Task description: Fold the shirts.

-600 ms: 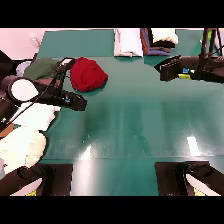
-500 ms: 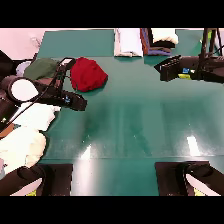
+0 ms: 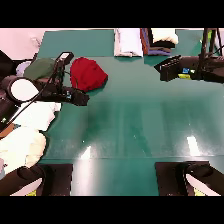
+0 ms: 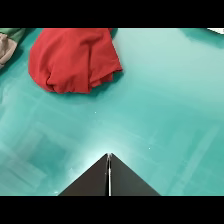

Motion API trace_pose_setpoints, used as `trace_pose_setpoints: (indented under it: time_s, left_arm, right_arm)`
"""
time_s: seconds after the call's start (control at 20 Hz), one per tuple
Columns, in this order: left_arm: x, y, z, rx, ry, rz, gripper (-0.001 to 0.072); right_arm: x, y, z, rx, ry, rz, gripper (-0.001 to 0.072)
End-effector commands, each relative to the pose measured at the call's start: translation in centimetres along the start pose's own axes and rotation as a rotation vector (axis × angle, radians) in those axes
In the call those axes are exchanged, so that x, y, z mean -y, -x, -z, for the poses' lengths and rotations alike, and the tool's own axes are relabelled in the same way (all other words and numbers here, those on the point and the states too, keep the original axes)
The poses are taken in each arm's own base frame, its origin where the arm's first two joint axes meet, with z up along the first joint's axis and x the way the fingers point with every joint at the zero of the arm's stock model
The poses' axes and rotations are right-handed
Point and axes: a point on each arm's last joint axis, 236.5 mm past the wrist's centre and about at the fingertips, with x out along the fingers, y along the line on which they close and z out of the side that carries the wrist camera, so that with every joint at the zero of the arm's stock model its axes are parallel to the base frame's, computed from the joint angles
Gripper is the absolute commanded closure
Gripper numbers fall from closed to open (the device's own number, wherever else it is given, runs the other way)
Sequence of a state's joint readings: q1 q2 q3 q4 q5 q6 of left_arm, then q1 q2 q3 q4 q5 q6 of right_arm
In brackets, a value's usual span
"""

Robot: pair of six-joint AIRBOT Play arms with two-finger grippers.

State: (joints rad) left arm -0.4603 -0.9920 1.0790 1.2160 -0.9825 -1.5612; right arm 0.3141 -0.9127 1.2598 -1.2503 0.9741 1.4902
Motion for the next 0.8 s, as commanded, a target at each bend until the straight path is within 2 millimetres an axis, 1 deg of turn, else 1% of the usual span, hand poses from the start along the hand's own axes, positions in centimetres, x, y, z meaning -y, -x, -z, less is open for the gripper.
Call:
trace_pose_setpoints:
  time_s: [0.0, 0.05, 0.1, 0.2, 0.3, 0.4, 0.45, 0.5, 0.55, 0.65, 0.75]
  left_arm:
    - [-2.0, 0.4, -3.2, 0.13, -0.052, -0.075, 0.0089]
    - [-3.3, 0.8, -4.5, 0.179, -0.042, -0.109, 0.0104]
    - [-5.0, 1.0, -5.4, 0.192, -0.015, -0.141, 0.0104]
    - [-8.4, 0.6, -6.3, 0.14, 0.04, -0.194, 0.0103]
    - [-11.1, -0.9, -7.4, 0.079, 0.076, -0.23, 0.0103]
    - [-13.1, -3.5, -9.0, 0.038, 0.067, -0.261, 0.0103]
    - [-13.7, -5.4, -9.4, 0.002, 0.073, -0.26, 0.0103]
    - [-14.5, -7.2, -9.1, -0.045, 0.083, -0.26, 0.0102]
    - [-15.4, -9.2, -8.3, -0.104, 0.096, -0.259, 0.0101]
    - [-16.8, -12.8, -5.8, -0.212, 0.127, -0.257, 0.0101]
    - [-18.1, -15.4, -3.4, -0.284, 0.156, -0.262, 0.0101]
  right_arm:
    - [0.0, 0.0, 0.0, 0.0, -0.001, -0.002, 0.0689]
    - [-0.1, 0.0, 0.0, -0.001, -0.004, -0.003, 0.069]
    - [-0.1, 0.0, 0.0, -0.001, -0.014, -0.003, 0.0689]
    - [-0.1, 0.0, 0.0, -0.001, -0.014, -0.003, 0.0689]
    - [-0.1, 0.0, 0.0, -0.001, -0.014, -0.003, 0.069]
    - [-0.1, 0.0, 0.0, 0.0, -0.014, -0.003, 0.0689]
    - [-0.1, 0.0, 0.0, -0.001, -0.014, -0.003, 0.0689]
    - [-0.1, 0.0, 0.0, -0.001, -0.014, -0.003, 0.0689]
    - [-0.1, 0.0, 0.1, -0.003, -0.014, -0.003, 0.0689]
    - [-0.1, 0.0, 0.1, -0.002, -0.014, -0.003, 0.069]
    - [-0.1, 0.0, 0.0, -0.002, -0.014, -0.003, 0.0689]
